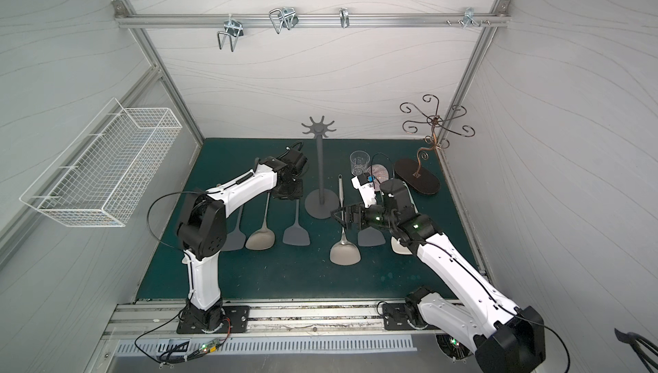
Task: Take the spatula off the kitchen utensil rack
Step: Place the spatula at the center of the board.
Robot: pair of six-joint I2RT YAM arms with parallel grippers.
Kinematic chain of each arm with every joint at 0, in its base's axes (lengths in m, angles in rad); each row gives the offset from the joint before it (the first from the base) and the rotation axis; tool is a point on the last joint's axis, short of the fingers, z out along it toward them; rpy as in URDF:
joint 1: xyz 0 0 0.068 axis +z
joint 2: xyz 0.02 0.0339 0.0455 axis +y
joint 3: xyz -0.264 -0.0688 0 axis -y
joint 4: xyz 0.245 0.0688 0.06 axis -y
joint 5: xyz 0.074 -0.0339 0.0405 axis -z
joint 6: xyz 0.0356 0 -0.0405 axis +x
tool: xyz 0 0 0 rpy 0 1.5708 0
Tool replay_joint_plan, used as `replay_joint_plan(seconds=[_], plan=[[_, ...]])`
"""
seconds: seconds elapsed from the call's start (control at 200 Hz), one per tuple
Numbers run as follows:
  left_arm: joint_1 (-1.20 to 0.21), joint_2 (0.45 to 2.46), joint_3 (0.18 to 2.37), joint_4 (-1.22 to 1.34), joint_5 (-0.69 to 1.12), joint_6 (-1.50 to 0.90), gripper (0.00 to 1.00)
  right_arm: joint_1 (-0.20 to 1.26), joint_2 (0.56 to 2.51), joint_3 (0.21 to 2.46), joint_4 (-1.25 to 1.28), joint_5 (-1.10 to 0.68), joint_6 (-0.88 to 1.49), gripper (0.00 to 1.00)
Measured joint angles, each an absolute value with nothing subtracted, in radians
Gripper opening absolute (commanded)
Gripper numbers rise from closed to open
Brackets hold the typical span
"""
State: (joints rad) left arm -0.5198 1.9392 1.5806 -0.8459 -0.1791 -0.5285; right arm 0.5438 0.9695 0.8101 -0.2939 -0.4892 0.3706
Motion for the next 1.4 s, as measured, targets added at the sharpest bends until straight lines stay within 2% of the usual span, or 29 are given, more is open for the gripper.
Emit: replay_joint_plan(seconds=[0.095, 0.625, 0.77, 0.885, 0.935, 1.176, 1.401], plan=[[-0.520, 1.846, 1.525, -0.846, -0.191, -0.537, 0.42, 0.544, 0.951, 0.810, -0.302, -0.485, 0.370, 0.99], [-0.520, 1.299, 1.330, -0.870, -0.256, -0.556, 0.55, 0.556, 0.764, 0.916, -0.465, -0.422, 0.344, 0.99], [-0.520, 1.185, 1.291, -0.885, -0.253, -0.542, 0.74, 0.557, 0.700, 0.940, -0.532, -0.395, 0.342, 0.99], [-0.520, 1.058, 1.225, -0.881, -0.235, -0.503, 0.83, 0.558, 0.669, 0.982, -0.604, -0.364, 0.334, 0.99], [-0.520, 0.995, 1.199, -0.883, -0.226, -0.487, 0.99, 0.558, 0.653, 1.000, -0.631, -0.353, 0.322, 0.99], [-0.520, 0.776, 1.140, -0.884, -0.219, -0.459, 1.00, 0.559, 0.526, 1.035, -0.693, -0.283, 0.263, 0.99], [-0.520, 0.759, 1.032, -0.797, -0.218, -0.462, 1.00, 0.559, 0.470, 1.007, -0.664, -0.150, 0.147, 0.99]])
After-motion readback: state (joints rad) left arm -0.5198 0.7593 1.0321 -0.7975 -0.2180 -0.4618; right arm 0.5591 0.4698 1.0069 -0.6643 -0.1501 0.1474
